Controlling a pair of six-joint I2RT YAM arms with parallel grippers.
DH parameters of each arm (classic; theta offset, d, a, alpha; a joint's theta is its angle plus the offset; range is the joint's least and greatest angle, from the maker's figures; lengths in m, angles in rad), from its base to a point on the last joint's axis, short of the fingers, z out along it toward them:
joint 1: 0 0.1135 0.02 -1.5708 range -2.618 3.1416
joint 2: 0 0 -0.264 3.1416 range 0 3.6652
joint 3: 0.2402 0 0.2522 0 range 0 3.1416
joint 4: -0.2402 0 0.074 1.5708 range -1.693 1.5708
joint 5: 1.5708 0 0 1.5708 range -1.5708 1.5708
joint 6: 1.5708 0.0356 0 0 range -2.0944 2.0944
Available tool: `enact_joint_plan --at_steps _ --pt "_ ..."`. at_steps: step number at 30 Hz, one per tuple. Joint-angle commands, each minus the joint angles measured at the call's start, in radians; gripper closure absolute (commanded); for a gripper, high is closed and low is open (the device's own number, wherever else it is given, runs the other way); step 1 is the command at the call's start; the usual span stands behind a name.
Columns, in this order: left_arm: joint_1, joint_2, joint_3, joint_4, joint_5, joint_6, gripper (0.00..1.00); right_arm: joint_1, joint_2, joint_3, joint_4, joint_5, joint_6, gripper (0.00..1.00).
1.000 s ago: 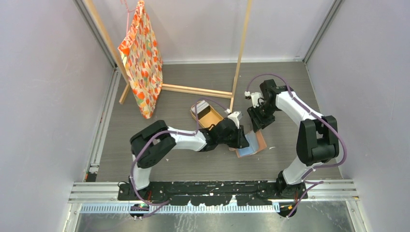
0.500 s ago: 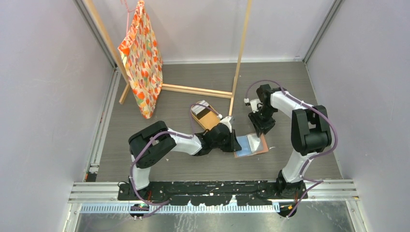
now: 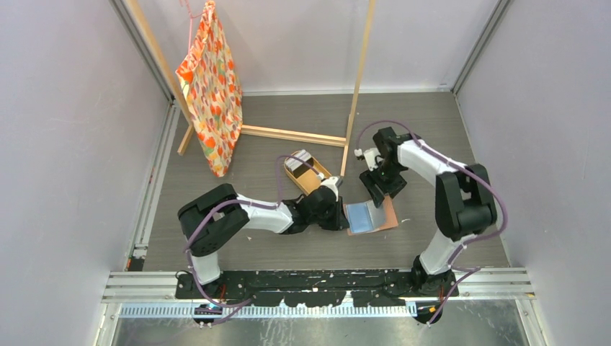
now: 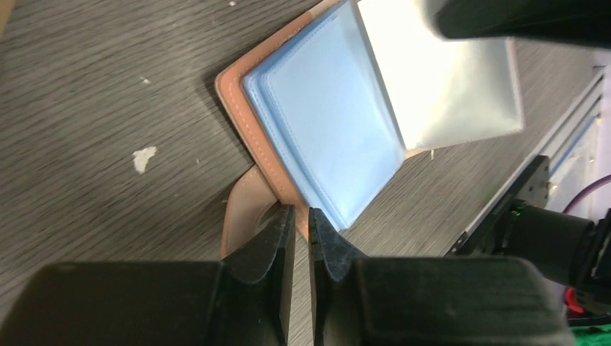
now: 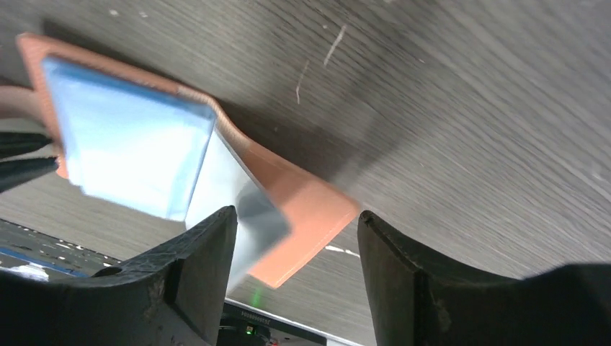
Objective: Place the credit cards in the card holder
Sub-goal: Open the card holder at the center of the board.
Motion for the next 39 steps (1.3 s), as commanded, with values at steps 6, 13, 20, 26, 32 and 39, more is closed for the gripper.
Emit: enact_joint_plan --at_steps 6,13,20,26,32,39 --pt "-0.033 -0.100 0.086 -0.152 -0.033 0.088 0.85 -0.022 -0.268 -0.033 0.078 -0.060 -0.041 0.32" --pt "-0.039 -0.117 0.141 -0.136 -0.032 0.113 0.83 -0.022 -0.290 -0.032 0.081 -0.111 -0.032 0.33" --pt "-0.028 0.019 0.252 -0.123 0.032 0.115 0.83 -0.048 -0.297 -0.018 0.057 -0.212 -0.013 0.33" --pt "-0.023 0.051 0.294 -0.074 0.078 0.106 0.82 -0.085 -0.316 -0.009 0.049 -0.294 0.009 0.34" --pt "-0.019 0.001 0.281 -0.081 0.041 0.139 0.79 -0.129 -0.309 -0.011 0.053 -0.283 0.030 0.39" --pt "-0.014 -0.149 0.137 -0.109 -0.091 0.208 0.55 -0.126 -0.203 0.005 -0.015 -0.258 -0.007 0.64"
